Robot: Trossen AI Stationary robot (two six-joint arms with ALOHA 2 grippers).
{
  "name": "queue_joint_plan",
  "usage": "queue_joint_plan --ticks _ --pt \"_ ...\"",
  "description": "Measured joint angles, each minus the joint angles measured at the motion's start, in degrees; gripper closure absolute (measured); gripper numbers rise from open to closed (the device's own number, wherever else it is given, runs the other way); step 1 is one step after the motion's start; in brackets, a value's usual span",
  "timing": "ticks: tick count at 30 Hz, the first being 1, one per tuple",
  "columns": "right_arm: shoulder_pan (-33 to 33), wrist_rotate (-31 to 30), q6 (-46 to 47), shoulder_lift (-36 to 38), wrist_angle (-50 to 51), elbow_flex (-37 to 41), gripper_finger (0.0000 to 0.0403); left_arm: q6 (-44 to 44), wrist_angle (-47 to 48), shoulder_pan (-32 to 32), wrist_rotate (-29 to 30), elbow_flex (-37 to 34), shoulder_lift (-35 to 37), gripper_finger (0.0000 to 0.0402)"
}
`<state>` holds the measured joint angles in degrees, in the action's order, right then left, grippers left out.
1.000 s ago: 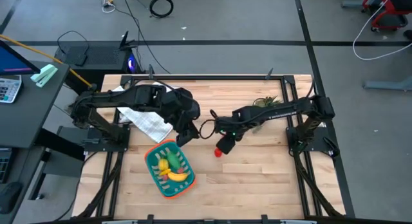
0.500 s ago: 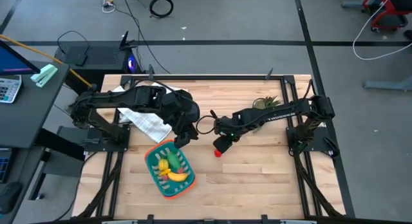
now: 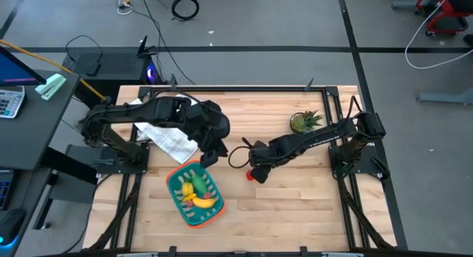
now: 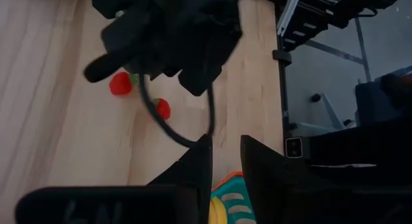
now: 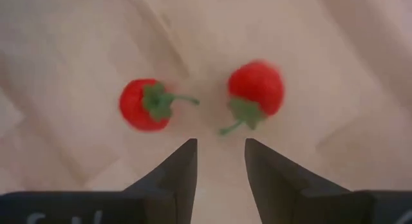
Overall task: Pick and placing Produce into tupperware
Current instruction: Put the top red strawberry into the blue basket
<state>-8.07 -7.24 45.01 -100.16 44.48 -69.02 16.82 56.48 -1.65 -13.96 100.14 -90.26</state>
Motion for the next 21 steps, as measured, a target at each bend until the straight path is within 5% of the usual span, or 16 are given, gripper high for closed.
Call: queue_joint_plan --ticks 5,21 --pt "-0.9 -5.1 -5.5 0.0 -2.5 0.1 0.0265 0.0 0.0 1.3 0.0 0.0 0.0 0.0322" --pt "-0.8 -2.2 -6.3 0.0 -4.1 0.1 0.0265 -0.3 0.0 5.3 0.0 0.0 0.0 0.0323"
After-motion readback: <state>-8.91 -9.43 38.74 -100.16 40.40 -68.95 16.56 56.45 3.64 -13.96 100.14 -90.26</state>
